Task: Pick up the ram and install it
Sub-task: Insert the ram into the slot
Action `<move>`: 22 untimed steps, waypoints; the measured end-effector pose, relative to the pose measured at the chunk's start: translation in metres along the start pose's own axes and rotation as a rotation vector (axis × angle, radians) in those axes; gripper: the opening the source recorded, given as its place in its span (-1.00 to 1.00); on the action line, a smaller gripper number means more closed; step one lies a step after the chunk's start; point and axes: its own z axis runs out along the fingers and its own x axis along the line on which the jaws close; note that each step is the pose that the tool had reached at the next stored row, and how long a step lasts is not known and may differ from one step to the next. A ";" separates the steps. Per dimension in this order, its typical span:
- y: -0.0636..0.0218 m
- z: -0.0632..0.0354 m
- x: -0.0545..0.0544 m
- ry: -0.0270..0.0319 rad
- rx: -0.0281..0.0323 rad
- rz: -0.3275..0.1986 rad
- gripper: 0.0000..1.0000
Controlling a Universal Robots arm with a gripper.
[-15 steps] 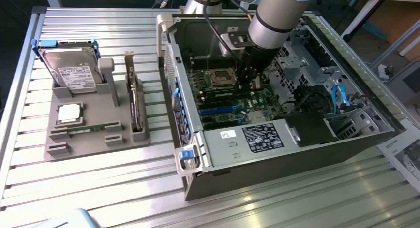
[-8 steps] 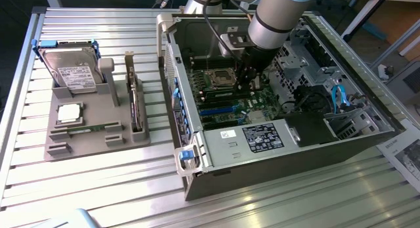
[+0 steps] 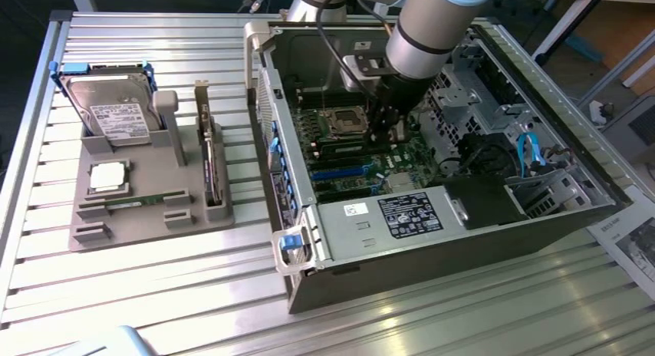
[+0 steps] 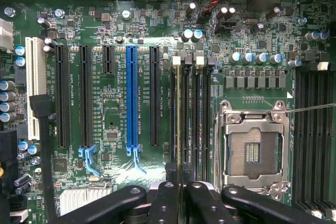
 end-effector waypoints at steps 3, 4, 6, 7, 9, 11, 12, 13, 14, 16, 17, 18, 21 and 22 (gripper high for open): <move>0.0000 0.0022 0.000 0.0001 0.0000 0.000 -0.76; 0.0000 0.0029 0.000 0.0000 0.0001 0.000 -0.76; 0.0000 0.0031 0.000 0.0002 0.0000 0.000 -0.76; 0.0000 0.0031 0.000 0.0002 0.0000 0.000 -0.76; 0.0000 0.0032 0.000 0.0000 0.0001 0.000 -0.76; 0.0001 0.0033 0.001 -0.0005 0.0003 0.000 -0.74; 0.0001 0.0033 0.001 -0.0004 0.0003 0.000 -0.74; 0.0000 0.0033 0.001 -0.0004 0.0002 0.000 -0.61; 0.0000 0.0032 0.001 -0.0001 0.0001 0.000 -0.61; 0.0000 0.0031 0.001 0.0000 0.0001 0.000 -0.61; 0.0000 0.0031 0.001 0.0001 0.0000 0.000 -0.61; 0.0000 0.0031 0.001 -0.0001 0.0001 0.000 -0.61; 0.0001 0.0017 0.001 0.0004 -0.0001 0.000 -0.61; 0.0000 0.0009 0.001 0.0001 0.0001 0.000 -0.61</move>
